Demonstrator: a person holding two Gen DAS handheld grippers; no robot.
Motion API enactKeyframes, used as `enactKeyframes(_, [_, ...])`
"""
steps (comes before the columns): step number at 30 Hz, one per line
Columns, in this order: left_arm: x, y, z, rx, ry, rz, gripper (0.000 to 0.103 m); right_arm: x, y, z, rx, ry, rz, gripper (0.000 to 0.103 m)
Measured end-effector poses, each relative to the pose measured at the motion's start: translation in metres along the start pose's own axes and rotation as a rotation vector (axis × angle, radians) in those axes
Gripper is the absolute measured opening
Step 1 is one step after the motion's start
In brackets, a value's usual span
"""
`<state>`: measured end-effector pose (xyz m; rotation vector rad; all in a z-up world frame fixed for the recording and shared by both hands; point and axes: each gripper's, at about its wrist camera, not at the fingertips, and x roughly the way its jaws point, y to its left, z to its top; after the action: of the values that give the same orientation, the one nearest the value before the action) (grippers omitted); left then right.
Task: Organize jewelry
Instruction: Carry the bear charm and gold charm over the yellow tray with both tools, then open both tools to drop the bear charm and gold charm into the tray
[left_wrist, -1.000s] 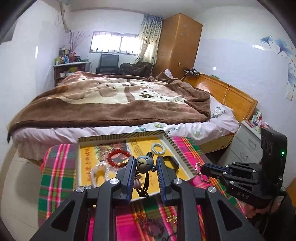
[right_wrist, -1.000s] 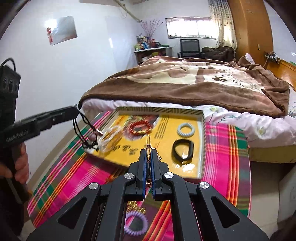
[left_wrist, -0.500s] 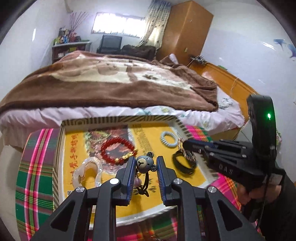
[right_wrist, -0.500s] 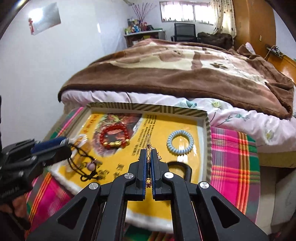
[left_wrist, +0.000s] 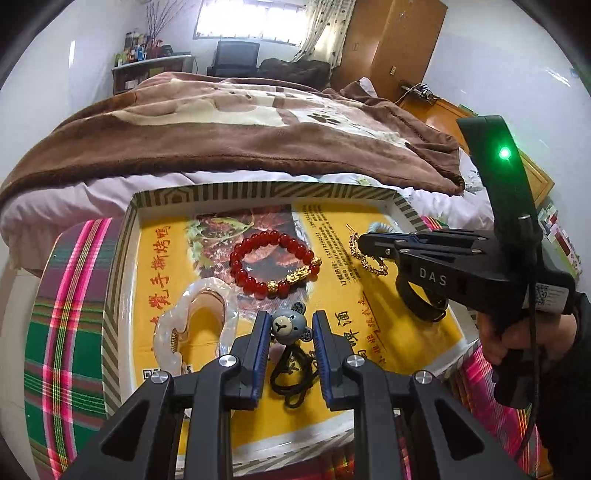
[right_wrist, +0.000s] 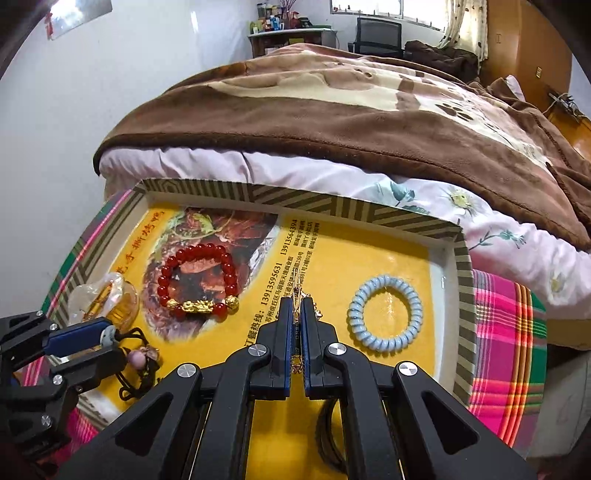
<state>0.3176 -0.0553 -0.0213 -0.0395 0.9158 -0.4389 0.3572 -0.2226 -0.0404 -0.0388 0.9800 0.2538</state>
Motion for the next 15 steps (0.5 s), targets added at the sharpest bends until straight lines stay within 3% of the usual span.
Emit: enactKeyframes(15, [0.0033,0.0011,-0.0030,0.002,0.021,0.002,0.026,0.0105,-0.0033,0.0020,0.030,0.019,-0.022,0.004])
